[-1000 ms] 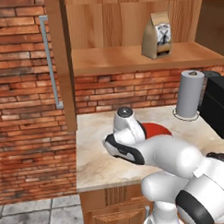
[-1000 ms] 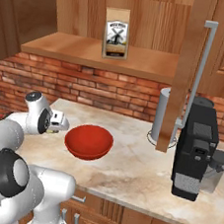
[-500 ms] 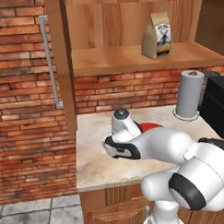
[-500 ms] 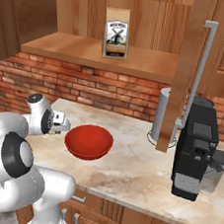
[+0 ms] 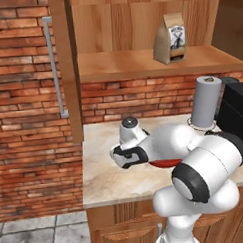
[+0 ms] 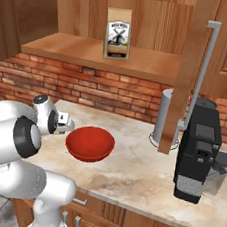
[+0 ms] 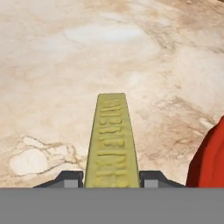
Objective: Pick the egg and butter from the fridge and place them by the bowl for mixing.
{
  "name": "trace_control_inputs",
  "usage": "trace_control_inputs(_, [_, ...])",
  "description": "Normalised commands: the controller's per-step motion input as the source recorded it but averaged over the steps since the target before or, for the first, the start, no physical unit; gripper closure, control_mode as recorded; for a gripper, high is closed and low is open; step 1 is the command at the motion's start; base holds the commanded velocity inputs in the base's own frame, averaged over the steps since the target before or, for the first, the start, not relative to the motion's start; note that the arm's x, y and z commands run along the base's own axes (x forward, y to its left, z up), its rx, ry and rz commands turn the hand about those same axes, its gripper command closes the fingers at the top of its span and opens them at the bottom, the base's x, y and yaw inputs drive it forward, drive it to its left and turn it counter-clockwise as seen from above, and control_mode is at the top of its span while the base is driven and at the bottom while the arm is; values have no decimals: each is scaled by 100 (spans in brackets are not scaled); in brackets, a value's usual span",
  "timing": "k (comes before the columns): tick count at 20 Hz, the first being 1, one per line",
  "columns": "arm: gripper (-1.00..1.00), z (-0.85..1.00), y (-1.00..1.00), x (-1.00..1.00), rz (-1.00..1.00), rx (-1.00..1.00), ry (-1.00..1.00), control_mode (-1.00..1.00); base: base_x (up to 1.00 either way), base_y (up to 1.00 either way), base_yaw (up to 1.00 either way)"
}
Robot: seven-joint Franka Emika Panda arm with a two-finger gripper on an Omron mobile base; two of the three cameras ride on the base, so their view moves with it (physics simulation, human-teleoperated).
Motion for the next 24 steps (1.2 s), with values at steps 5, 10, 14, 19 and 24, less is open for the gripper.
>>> trace_control_inputs(5, [100,-17,0,20,-2,-5,0,-100,0,0,0])
trace_control_inputs(10, [100,-13,0,2,-1,-5,0,-100,0,0,0])
trace_control_inputs(14, [100,-4,0,4,0,-1,0,-100,0,0,0])
trace_control_inputs(19, [-100,-12,0,0,0,0,0,-100,0,0,0])
trace_control_inputs(24, [-100,-17,0,0,0,0,0,-100,0,0,0])
